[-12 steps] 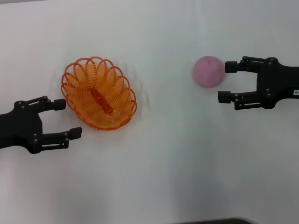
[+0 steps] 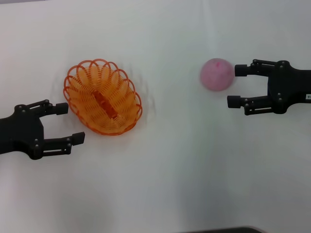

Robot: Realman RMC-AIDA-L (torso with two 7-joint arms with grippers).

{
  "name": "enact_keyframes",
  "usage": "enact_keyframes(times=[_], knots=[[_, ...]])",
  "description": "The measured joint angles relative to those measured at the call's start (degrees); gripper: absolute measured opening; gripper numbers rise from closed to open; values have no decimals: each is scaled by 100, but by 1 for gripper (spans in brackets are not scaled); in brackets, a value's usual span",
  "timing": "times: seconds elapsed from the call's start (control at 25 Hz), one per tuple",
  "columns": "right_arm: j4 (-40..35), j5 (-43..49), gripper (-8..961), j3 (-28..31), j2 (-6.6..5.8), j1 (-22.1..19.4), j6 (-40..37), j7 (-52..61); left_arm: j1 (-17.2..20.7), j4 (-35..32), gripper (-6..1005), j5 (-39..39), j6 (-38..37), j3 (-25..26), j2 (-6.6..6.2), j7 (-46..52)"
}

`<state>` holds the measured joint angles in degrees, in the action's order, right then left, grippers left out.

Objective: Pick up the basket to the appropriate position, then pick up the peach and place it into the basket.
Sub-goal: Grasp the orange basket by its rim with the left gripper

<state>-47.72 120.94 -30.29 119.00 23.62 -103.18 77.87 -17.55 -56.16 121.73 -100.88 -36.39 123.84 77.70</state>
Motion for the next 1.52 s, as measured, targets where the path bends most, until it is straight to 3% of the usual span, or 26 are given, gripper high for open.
enact_keyframes(times=[0.96,1.24,1.52], knots=[[-14,-1,946,-3,2,22,-63,9,-35,39,873,-56,-59,4,0,0],[-10,-1,946,-3,-8,30,-63,9,-209,188,873,-172,18,9,5,-25],[-9,-1,945,-3,-4,38,-53,9,-341,422,873,-633,535,-23,8,-102]])
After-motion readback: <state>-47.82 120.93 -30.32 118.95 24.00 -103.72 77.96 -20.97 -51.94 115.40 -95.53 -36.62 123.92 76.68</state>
